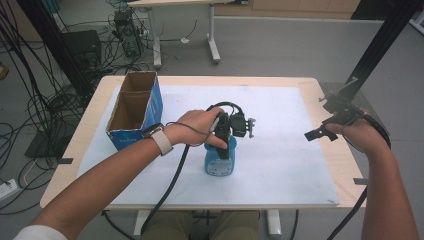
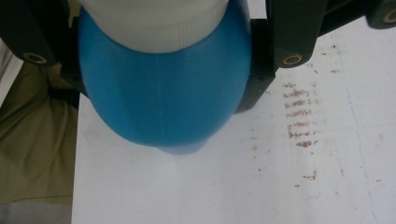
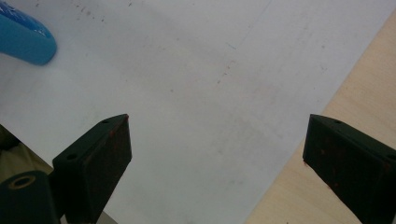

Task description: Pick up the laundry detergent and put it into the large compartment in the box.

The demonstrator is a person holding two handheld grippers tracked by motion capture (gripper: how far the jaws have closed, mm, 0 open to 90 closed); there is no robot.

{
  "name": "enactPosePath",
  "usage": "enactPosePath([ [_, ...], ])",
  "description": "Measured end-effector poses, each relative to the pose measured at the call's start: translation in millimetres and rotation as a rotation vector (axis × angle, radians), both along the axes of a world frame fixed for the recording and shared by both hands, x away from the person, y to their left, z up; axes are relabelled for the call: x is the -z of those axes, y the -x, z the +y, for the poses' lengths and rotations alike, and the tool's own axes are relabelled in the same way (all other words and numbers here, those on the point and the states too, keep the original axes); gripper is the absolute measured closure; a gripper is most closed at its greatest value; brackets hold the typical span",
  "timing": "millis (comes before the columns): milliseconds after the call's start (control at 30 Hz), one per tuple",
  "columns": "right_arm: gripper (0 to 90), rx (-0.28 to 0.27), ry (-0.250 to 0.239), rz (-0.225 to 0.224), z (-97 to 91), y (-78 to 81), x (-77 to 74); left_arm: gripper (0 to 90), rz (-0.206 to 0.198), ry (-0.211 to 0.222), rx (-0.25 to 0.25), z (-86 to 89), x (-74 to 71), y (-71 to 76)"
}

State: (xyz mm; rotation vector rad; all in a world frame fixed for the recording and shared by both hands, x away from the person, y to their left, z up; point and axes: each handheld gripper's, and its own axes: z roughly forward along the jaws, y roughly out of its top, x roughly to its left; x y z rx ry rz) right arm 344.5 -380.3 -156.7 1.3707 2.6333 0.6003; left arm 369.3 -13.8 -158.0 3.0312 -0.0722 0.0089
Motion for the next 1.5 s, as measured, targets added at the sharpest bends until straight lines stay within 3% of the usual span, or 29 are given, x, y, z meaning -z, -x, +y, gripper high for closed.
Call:
enactPosePath([
  [1500, 7.9, -0.002, 0.004, 0.003, 2.0, -0.9, -0.4, 38.9, 0.006, 0.012, -0.004, 3.1, 0.6, -1.1],
])
